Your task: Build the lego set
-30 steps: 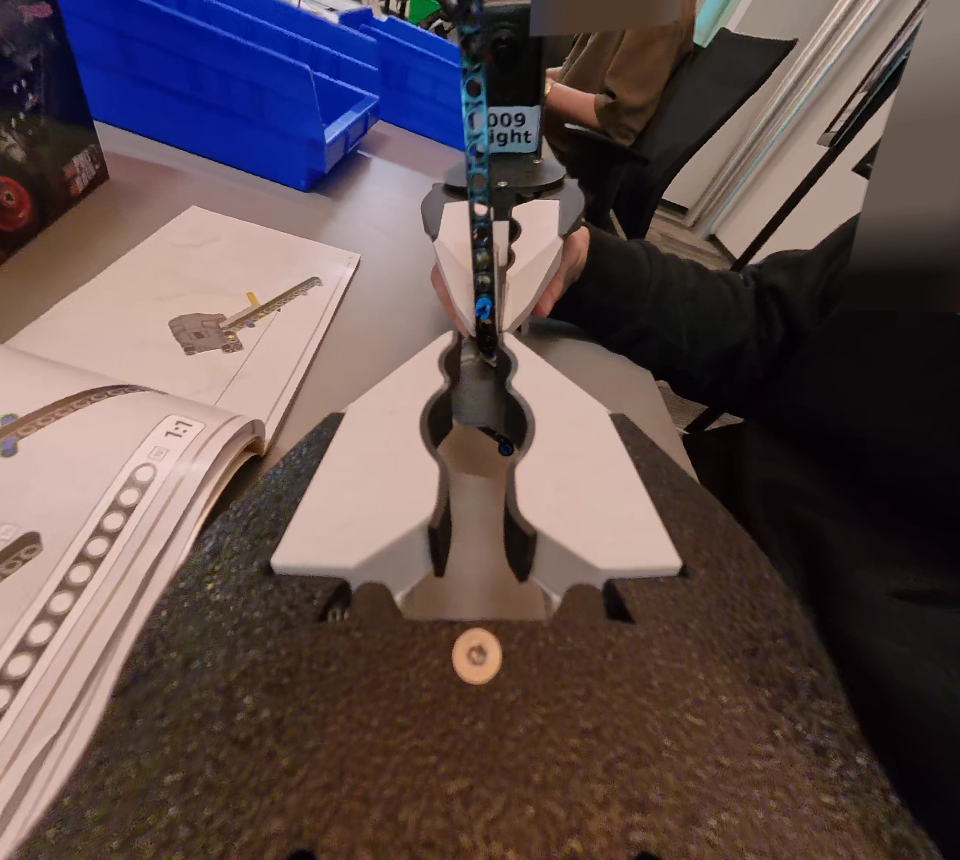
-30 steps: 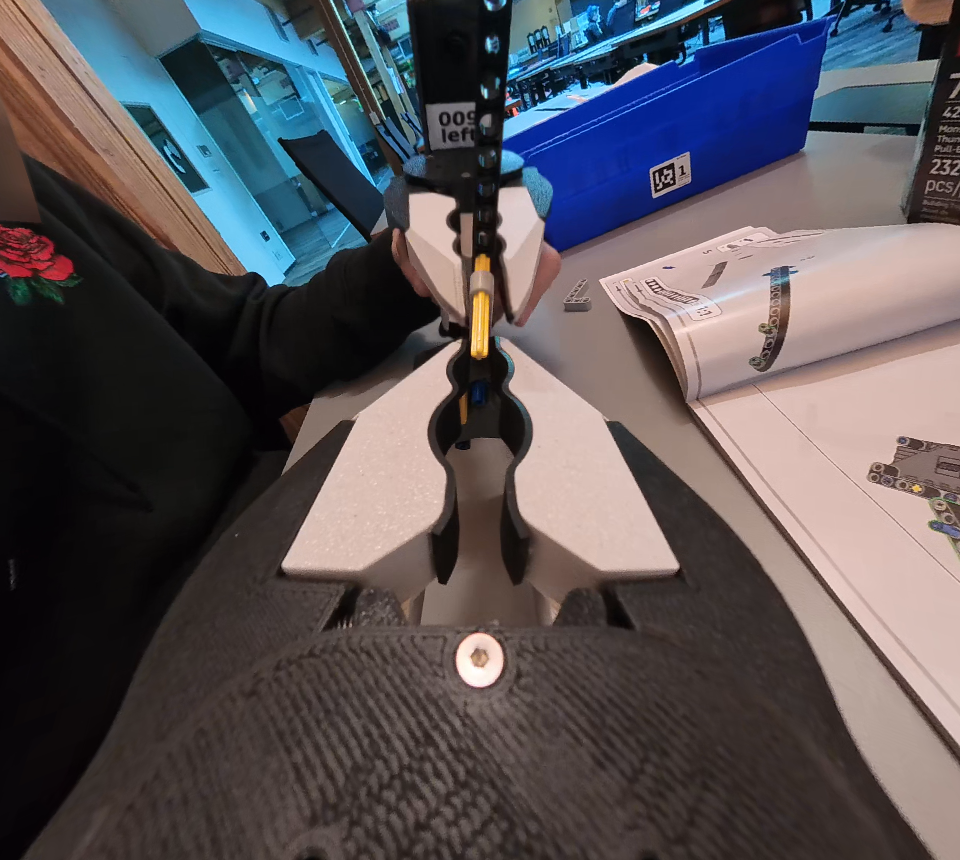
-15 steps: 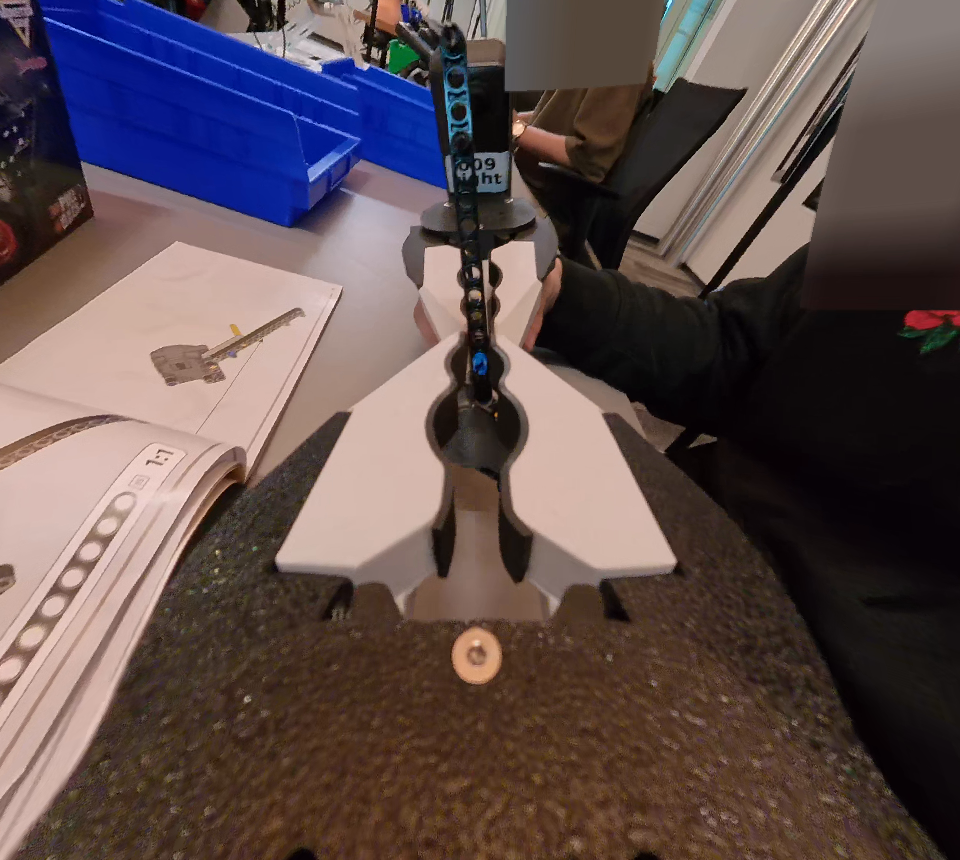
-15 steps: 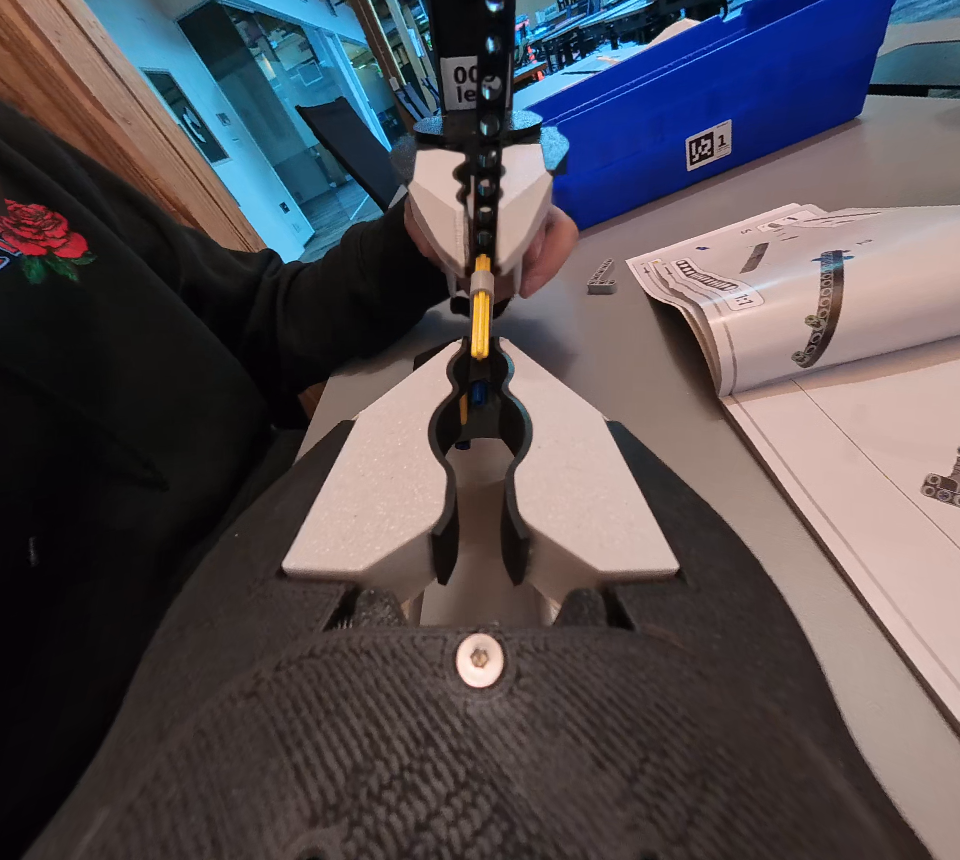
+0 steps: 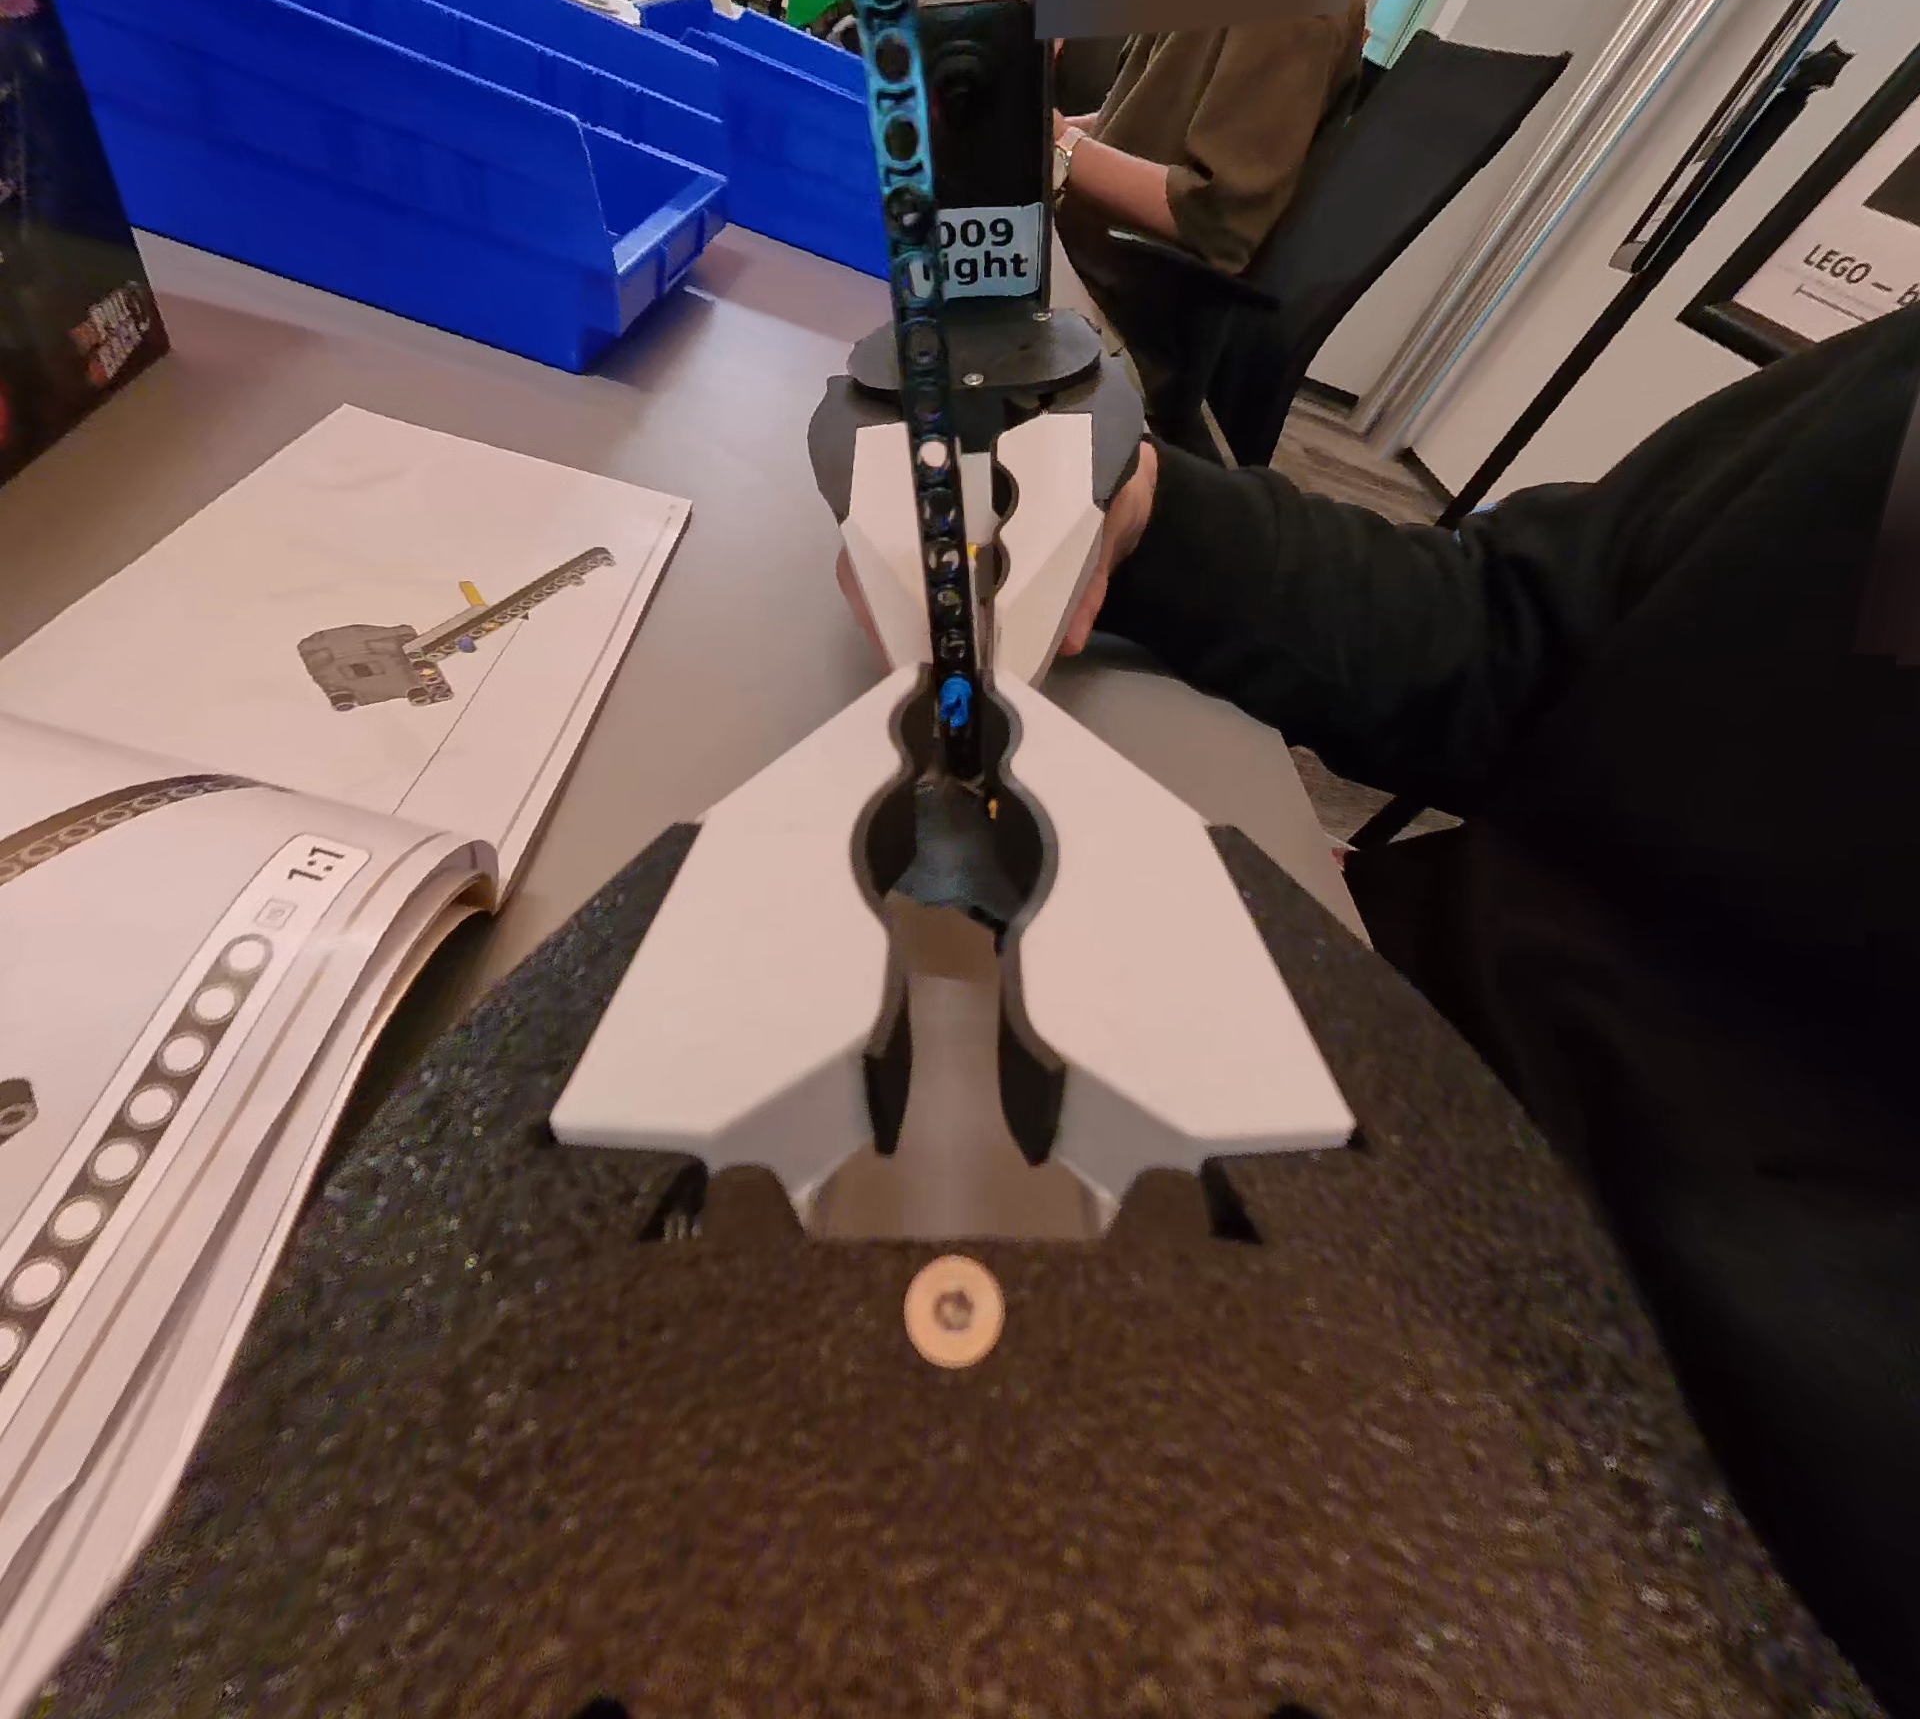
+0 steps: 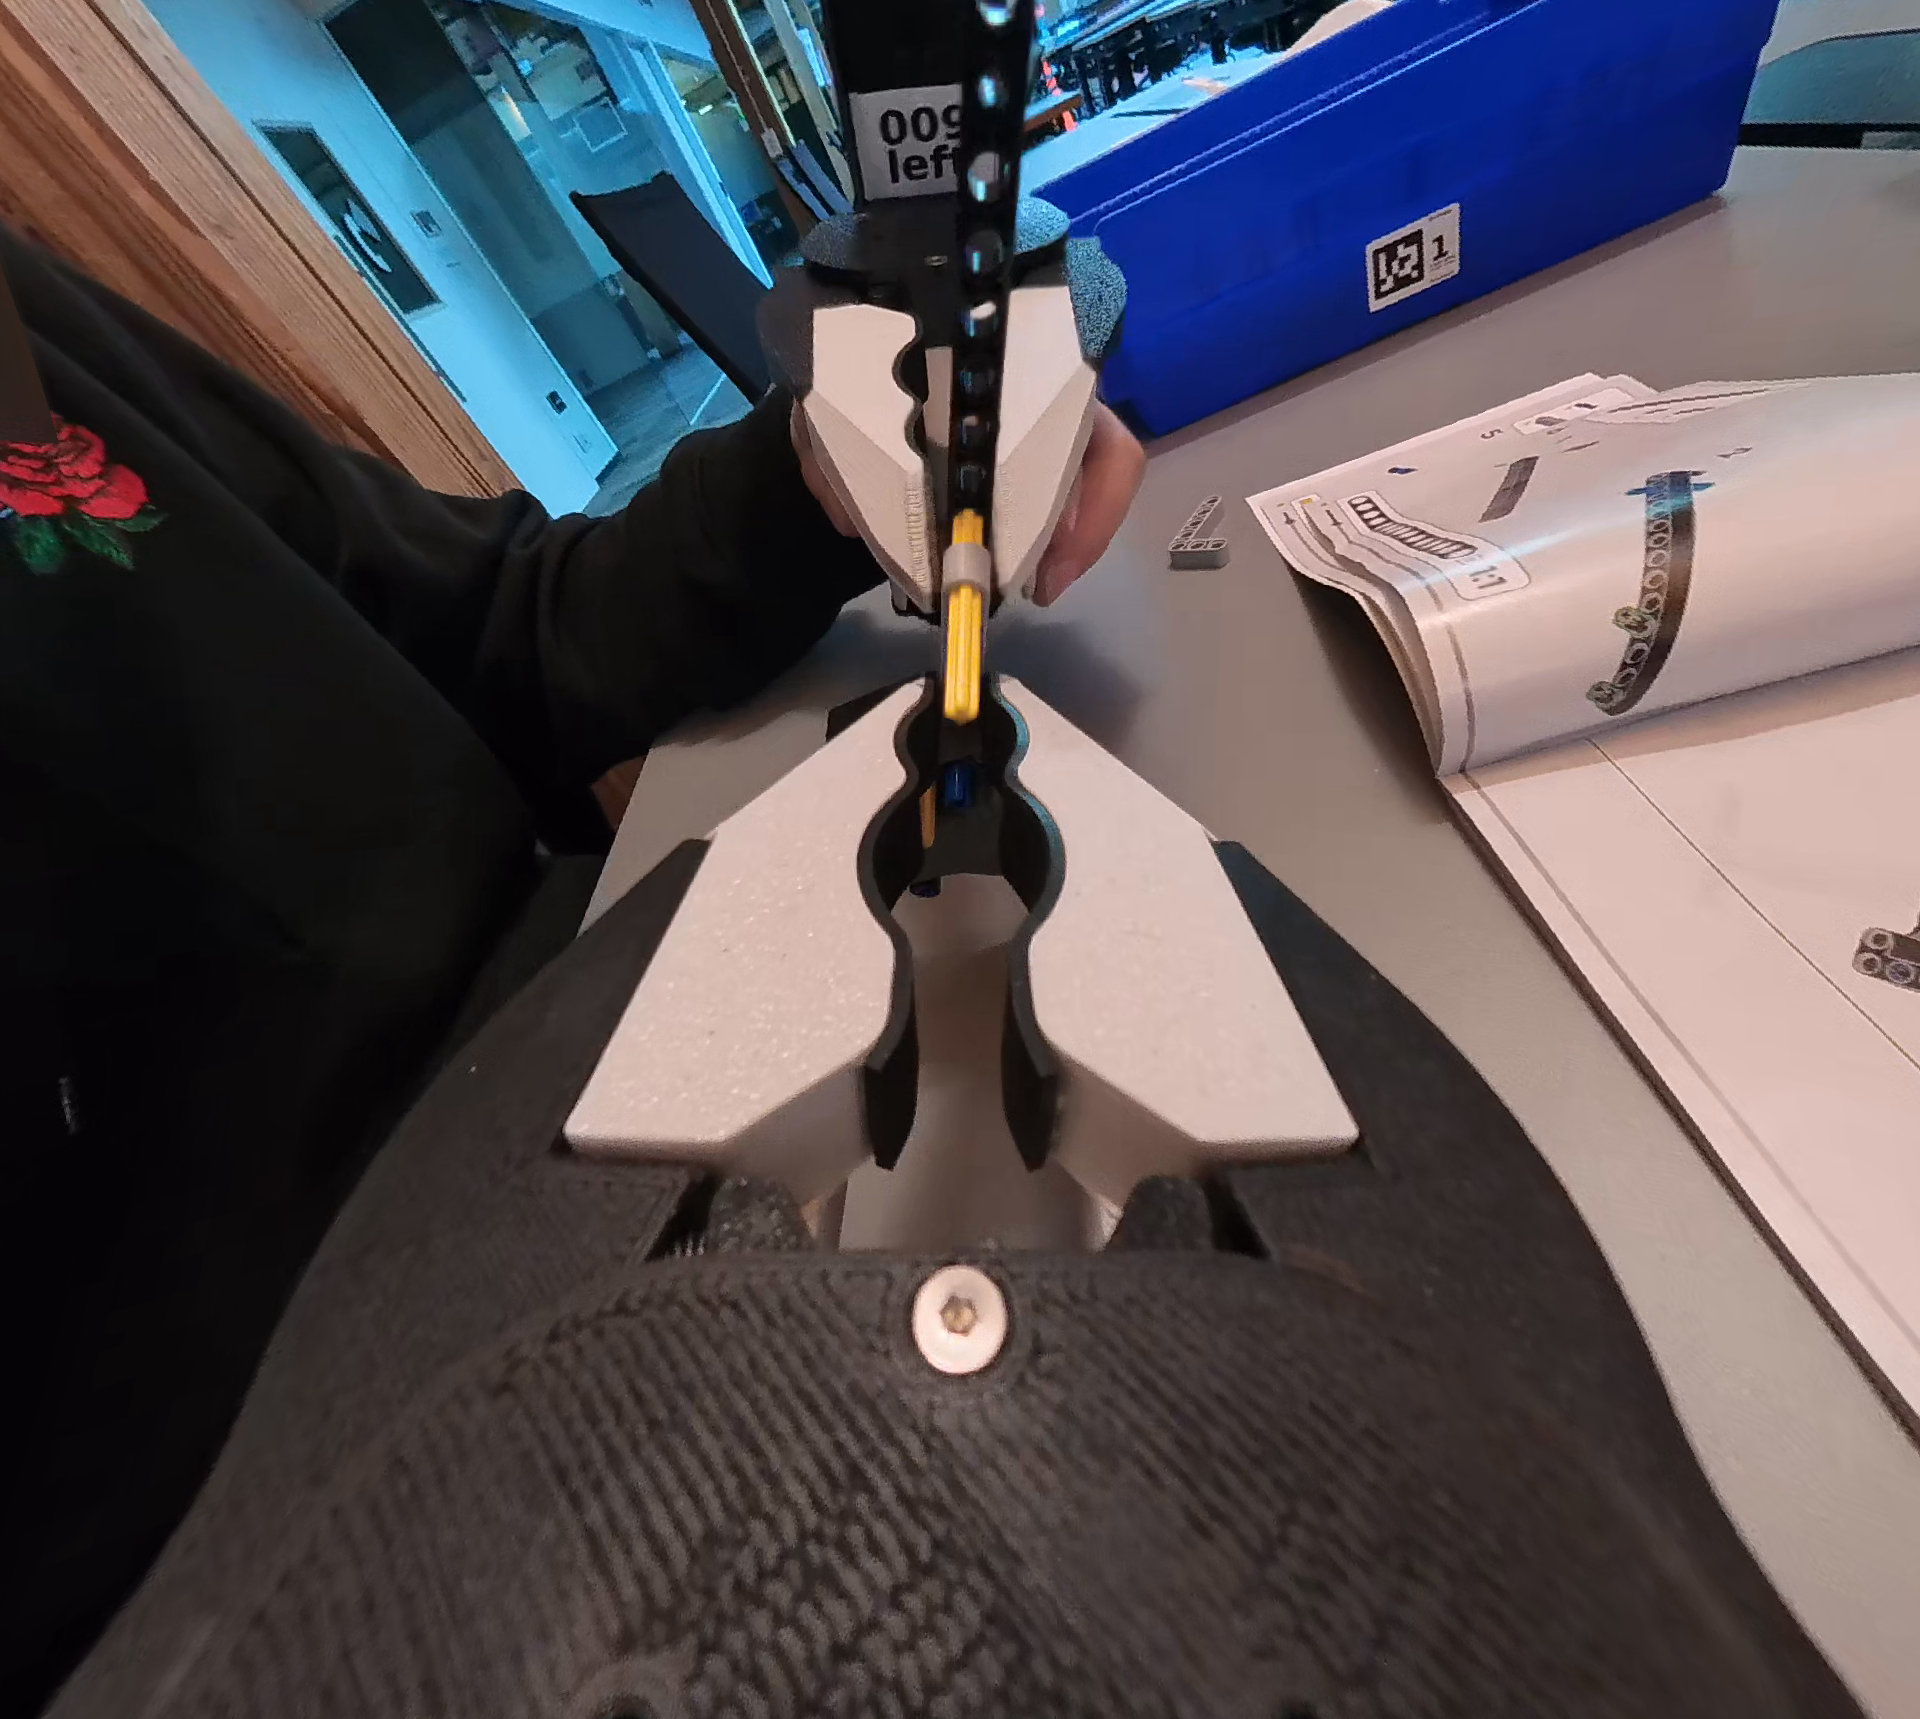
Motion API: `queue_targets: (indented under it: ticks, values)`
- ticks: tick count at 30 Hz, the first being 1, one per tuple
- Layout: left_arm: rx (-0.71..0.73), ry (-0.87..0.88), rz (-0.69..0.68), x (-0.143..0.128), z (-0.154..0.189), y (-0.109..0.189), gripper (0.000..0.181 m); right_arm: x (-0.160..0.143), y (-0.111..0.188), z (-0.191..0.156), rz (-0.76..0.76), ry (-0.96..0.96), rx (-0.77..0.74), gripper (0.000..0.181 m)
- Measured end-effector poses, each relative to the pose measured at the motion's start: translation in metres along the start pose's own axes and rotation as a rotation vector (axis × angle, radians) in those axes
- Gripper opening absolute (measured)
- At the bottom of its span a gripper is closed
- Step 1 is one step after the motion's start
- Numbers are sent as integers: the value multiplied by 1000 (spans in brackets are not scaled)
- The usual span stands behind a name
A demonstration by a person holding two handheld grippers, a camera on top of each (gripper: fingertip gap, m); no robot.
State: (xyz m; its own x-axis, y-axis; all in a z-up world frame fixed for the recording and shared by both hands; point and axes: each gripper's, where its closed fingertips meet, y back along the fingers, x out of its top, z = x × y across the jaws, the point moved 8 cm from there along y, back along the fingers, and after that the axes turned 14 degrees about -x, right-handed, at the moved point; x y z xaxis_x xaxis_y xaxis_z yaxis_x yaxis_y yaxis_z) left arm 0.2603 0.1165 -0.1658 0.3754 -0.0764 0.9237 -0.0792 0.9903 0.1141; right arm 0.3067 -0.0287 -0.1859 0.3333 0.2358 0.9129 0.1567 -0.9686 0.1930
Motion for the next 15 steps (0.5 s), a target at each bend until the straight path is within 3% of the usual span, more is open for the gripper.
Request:
queue_targets:
  ticks: [12,15]
  values:
    - [-2,62,3,-11,-12,1,5,6,11,11,119,-82,-52,2]
    - [4,55,-15,-14,-14,1,5,5,9,10,103,-67,-60,11]
